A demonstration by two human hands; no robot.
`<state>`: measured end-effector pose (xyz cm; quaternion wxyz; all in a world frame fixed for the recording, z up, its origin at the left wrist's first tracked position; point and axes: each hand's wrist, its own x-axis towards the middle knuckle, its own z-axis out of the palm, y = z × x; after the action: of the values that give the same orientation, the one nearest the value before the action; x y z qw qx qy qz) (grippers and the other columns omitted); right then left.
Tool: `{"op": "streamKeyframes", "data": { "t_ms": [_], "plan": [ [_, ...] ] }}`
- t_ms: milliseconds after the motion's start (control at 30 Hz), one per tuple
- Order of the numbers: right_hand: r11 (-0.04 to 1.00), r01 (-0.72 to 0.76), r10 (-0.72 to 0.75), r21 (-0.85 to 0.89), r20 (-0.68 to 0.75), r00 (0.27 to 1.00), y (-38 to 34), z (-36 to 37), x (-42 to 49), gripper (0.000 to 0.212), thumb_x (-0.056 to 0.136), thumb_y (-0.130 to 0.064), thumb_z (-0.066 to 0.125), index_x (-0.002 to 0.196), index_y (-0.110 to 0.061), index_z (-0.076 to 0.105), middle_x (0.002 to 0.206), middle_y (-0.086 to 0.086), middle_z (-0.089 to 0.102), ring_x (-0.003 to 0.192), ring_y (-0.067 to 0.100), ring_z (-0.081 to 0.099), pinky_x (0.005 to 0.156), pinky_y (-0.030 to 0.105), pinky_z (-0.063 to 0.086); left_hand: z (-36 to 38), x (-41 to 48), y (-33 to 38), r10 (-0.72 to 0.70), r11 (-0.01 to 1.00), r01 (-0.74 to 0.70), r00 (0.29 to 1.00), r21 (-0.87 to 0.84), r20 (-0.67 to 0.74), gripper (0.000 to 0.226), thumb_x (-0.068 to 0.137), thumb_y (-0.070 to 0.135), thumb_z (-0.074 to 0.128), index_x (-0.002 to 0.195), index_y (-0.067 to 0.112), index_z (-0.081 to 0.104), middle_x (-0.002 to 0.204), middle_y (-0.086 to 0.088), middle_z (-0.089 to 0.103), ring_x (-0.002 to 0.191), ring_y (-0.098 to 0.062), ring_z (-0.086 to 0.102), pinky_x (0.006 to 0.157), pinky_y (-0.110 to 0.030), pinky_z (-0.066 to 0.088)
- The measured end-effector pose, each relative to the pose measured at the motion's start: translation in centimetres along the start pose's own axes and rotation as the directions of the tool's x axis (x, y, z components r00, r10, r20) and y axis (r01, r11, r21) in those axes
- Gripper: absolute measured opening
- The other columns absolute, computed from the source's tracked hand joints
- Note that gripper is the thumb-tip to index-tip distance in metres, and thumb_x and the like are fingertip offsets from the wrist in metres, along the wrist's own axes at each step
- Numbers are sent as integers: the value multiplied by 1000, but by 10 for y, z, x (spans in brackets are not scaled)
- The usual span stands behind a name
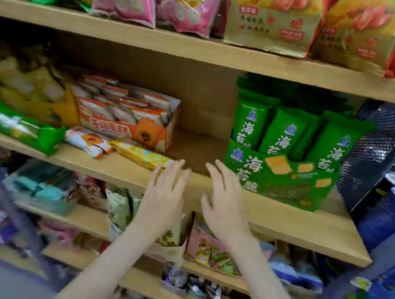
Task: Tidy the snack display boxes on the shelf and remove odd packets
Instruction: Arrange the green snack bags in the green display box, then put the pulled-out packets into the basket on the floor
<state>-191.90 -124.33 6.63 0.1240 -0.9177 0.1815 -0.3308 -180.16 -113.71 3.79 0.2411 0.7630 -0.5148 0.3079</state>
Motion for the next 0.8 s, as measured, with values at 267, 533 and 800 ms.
{"op": "streamKeyframes", "data": {
  "t_ms": [267, 533, 800],
  "plan": [
    [994, -56, 70, -89, 167, 983, -86, 69, 60, 58, 97, -31, 50, 150, -19, 27, 152, 2, 31, 140, 20, 23, 114, 34, 9, -40, -51, -146, -154, 980, 157, 987, 122, -37, 40, 87, 8, 47, 125, 4, 58, 135, -25, 50, 121, -39, 47, 102, -55, 40],
    [891, -346, 390, -294, 103, 915, -98, 118, 97, 50, 95, -38, 55, 138, -14, 44, 133, 7, 49, 124, 27, 40, 104, 42, 28, -77, -51, -297, -95, 979, 90, 995, 182, 20, 68, 74, 8, 52, 141, 10, 45, 146, -25, 37, 136, -42, 33, 111, -62, 21],
    [931, -324, 275, -168, -262, 925, -136, 142, 87, 46, 81, -18, 76, 121, -5, 58, 107, 14, 58, 99, 35, 51, 87, 46, 39, -78, -19, -359, -19, 958, -76, 945, 277, 326, 102, 46, 6, 85, 141, 14, 48, 129, -21, 56, 127, -37, 50, 105, -66, 28]
  ]
}}
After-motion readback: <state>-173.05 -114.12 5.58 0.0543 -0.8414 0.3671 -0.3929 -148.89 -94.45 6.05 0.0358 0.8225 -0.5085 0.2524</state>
